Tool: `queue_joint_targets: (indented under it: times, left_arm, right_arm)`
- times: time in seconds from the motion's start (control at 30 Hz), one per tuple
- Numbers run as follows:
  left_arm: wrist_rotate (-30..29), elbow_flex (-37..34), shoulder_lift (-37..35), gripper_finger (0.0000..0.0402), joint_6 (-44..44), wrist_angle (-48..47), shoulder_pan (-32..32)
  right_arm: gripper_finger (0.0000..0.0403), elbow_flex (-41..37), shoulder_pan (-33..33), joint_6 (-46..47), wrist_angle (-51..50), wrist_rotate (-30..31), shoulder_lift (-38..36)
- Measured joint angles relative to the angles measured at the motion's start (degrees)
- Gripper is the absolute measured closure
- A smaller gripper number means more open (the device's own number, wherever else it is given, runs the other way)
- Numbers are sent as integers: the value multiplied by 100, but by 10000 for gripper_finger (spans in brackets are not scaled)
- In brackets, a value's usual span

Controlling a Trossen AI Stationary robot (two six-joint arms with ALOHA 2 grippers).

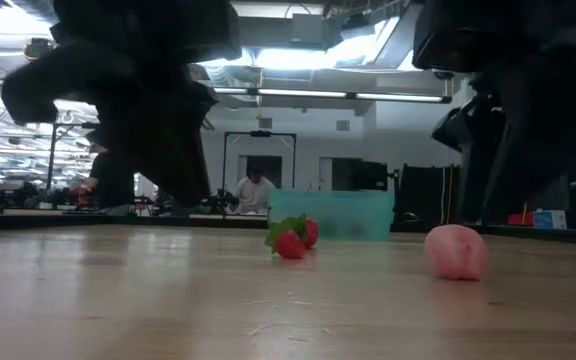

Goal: Pick and placing Produce into tupperware
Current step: Put the pink peach into the blue bin

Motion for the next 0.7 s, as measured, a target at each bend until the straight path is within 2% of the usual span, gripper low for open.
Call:
queue_joint_targets:
  times: [0.37, 0.7]
  left_arm:
    - [195, 0, 0, 325, 109, 130, -4]
    - [206, 0, 0, 352, 112, 133, -4]
  right_arm:
    - [265, 211, 0, 19, 11, 63, 383]
    - [265, 226, -7, -4, 471, 83, 634]
